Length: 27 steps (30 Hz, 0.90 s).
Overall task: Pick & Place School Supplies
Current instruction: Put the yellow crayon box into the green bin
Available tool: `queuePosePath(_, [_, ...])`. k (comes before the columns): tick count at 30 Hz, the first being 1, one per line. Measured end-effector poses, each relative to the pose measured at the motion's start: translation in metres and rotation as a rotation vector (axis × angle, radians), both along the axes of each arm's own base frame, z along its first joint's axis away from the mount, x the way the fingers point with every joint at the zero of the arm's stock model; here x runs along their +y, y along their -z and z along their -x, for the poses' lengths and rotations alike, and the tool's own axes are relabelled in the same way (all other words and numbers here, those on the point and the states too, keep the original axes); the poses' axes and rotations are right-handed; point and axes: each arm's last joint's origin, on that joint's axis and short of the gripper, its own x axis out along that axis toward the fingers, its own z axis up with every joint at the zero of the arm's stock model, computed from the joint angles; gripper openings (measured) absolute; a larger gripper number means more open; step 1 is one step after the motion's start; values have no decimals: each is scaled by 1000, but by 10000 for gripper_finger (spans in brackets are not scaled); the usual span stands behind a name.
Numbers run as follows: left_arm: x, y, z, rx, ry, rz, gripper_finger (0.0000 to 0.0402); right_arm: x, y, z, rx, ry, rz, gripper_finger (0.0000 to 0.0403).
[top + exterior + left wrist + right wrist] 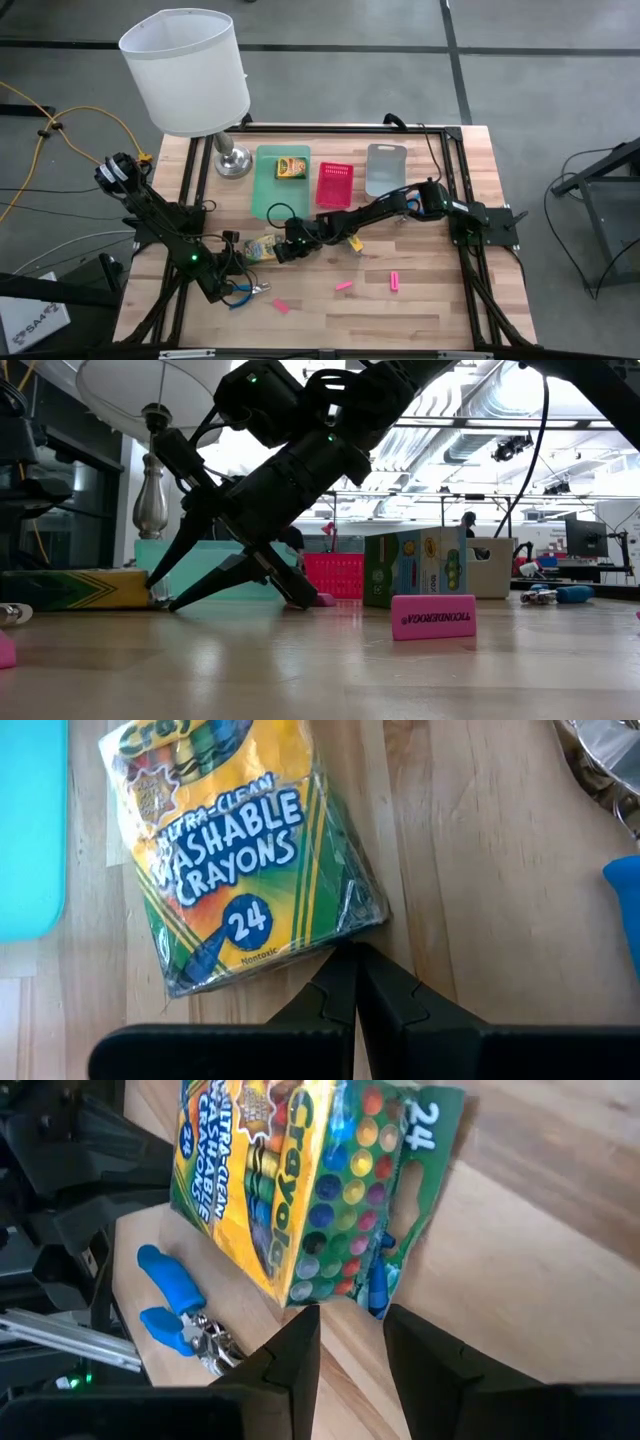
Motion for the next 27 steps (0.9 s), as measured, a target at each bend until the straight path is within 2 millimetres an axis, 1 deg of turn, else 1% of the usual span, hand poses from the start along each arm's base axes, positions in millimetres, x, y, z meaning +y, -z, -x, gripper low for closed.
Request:
queuePosePath(5, [0, 0, 0, 1, 0, 2, 1, -1, 1, 1, 17, 5, 17, 99])
queuePosePath(18, [0, 0, 0, 6, -1, 8, 1, -2, 2, 1, 13, 7, 59, 47])
queuePosePath(27, [0, 0, 0, 7, -4, 12, 1, -6, 2, 1, 12, 13, 62, 42])
